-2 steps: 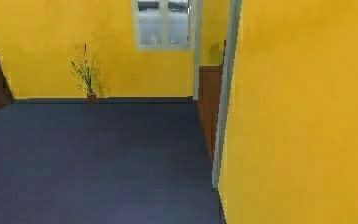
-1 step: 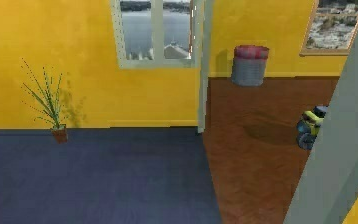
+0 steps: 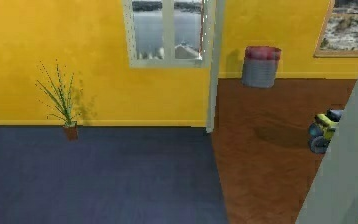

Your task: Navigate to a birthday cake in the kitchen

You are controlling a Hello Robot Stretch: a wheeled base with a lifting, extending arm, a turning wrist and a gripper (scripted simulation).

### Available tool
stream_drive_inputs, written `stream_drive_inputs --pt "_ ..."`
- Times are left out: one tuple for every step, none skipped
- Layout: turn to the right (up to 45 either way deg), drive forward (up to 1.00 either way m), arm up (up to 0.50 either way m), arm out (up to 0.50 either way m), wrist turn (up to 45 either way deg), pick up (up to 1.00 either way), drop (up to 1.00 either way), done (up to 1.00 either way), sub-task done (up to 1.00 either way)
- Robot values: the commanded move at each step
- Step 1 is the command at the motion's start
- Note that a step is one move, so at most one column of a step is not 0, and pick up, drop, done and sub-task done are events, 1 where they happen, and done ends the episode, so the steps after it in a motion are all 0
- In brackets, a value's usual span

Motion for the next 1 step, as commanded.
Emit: stream_drive_inputs --pt "-45.0 0.0 0.0 0.0 0.0 0.0 0.0 0.0 0.0"
